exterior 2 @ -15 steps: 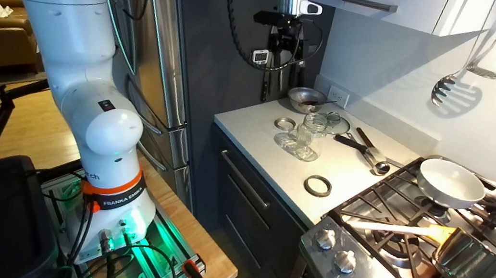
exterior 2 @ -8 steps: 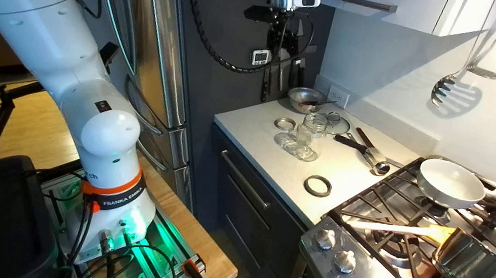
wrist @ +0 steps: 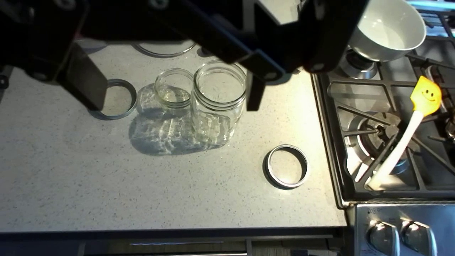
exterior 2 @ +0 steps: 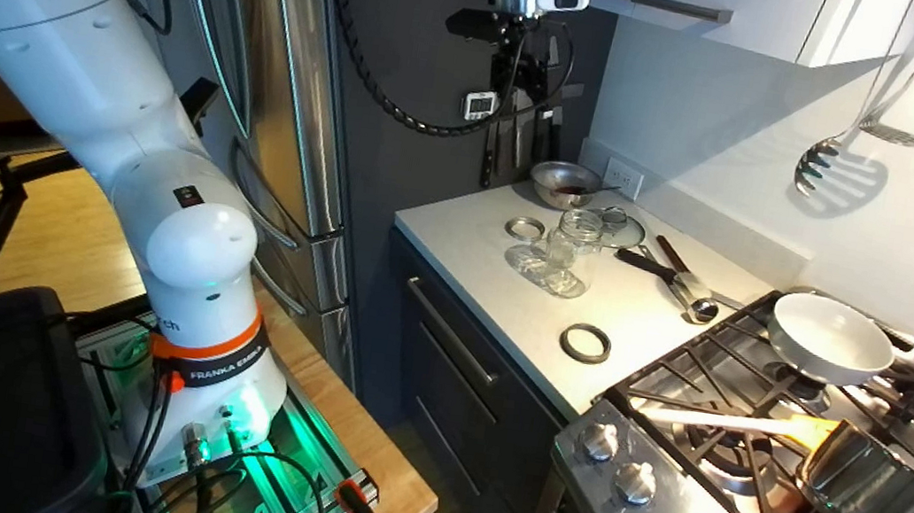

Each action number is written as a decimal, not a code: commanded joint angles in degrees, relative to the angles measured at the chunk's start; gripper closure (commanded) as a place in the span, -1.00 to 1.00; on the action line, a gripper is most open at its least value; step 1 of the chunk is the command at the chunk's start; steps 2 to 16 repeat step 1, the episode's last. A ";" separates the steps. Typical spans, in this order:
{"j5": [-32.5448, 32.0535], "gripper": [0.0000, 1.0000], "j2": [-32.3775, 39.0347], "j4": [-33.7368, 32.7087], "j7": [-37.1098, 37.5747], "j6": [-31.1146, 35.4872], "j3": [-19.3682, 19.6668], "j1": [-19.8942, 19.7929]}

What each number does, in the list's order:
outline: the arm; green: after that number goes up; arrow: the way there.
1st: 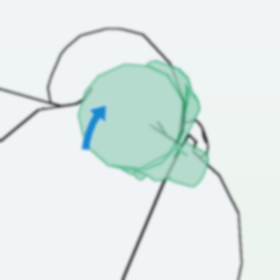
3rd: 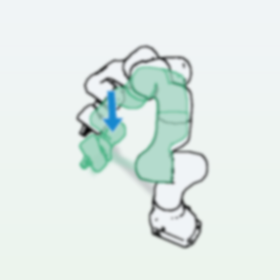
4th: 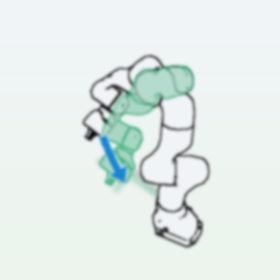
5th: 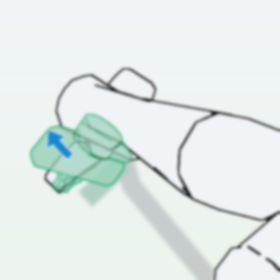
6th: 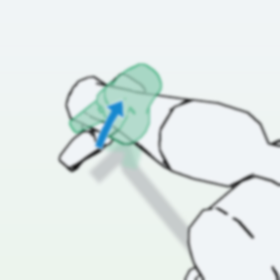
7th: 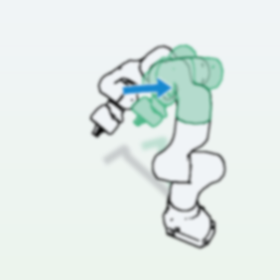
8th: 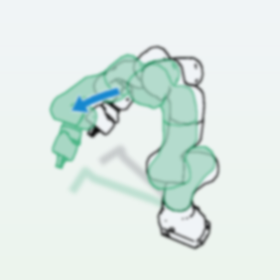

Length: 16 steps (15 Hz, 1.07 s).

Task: Remove the lids from the big and small jug

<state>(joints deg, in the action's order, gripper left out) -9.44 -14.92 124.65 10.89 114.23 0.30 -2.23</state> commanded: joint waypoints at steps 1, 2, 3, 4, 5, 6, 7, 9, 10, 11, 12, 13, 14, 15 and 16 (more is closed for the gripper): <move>0.09 -1.00 0.05 -0.16 -0.09 -0.16 -0.23 -0.25; 0.09 -1.00 0.05 -0.16 -0.09 -0.16 -0.23 -0.25; 0.09 -1.00 0.05 -0.16 -0.09 -0.16 -0.23 -0.25; 0.09 -1.00 0.05 -0.16 -0.09 -0.16 -0.23 -0.25; 0.09 -1.00 0.05 -0.16 -0.09 -0.16 -0.23 -0.25; 0.09 -1.00 0.05 -0.16 -0.09 -0.16 -0.23 -0.25; 0.09 -1.00 0.05 -0.16 -0.09 -0.16 -0.23 -0.25; 0.09 -1.00 0.05 -0.16 -0.09 -0.16 -0.23 -0.25; 0.09 -1.00 0.05 -0.16 -0.09 -0.16 -0.23 -0.25; 0.09 -1.00 0.05 -0.16 -0.09 -0.16 -0.23 -0.25; 0.09 -1.00 0.05 -0.16 -0.09 -0.16 -0.23 -0.25; 0.09 -1.00 0.05 -0.16 -0.09 -0.16 -0.23 -0.25; 0.09 -1.00 0.05 -0.16 -0.09 -0.16 -0.23 -0.25; 0.09 -1.00 0.05 -0.16 -0.09 -0.16 -0.23 -0.25; 0.09 -1.00 0.05 -0.16 -0.09 -0.16 -0.23 -0.25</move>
